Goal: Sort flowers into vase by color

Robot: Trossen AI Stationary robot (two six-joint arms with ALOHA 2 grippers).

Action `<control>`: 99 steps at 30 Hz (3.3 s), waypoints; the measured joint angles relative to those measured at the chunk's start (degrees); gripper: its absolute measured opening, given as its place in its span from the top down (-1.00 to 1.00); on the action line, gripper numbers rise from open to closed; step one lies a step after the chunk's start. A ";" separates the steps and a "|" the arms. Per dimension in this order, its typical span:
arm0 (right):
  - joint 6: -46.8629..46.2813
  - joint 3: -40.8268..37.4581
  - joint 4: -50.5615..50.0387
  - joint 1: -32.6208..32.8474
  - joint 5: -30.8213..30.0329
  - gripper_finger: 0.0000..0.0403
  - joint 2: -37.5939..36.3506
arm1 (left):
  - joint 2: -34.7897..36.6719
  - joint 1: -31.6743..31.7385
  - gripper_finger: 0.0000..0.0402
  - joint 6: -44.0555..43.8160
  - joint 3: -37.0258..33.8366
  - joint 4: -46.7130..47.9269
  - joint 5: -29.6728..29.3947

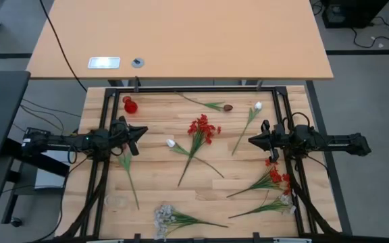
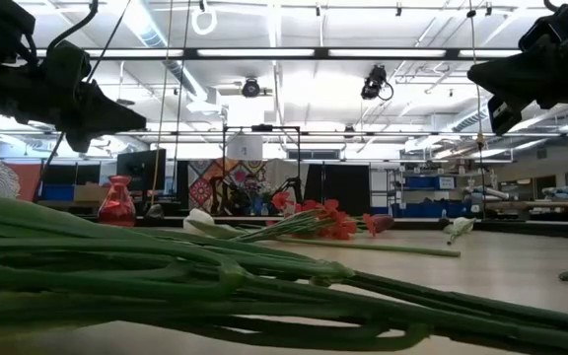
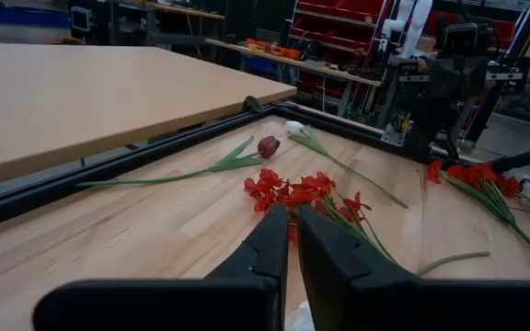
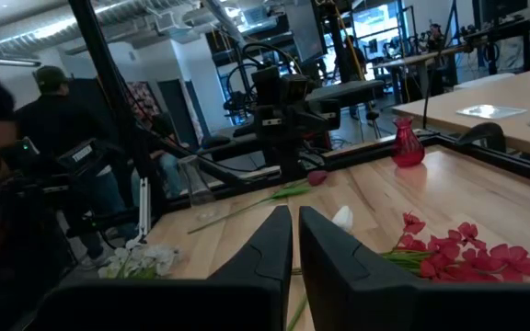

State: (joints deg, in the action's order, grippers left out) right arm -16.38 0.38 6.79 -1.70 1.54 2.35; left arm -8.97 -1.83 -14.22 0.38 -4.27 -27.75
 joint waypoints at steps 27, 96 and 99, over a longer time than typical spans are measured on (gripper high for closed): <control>0.00 0.00 0.00 0.01 0.01 0.83 0.00 | -0.02 0.01 0.83 0.00 0.00 0.00 -0.02; -73.86 27.78 -48.31 -6.42 -21.69 0.19 45.62 | -18.91 -2.02 0.19 -28.47 8.63 -2.15 13.50; -73.65 34.16 -55.87 -8.92 -22.67 0.19 50.62 | -19.95 -0.71 0.14 -28.10 10.92 -2.19 12.80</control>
State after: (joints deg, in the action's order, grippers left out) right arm -90.03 34.54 -49.08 -10.62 -21.13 52.97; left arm -28.92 -2.54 -42.32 11.30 -6.46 -14.96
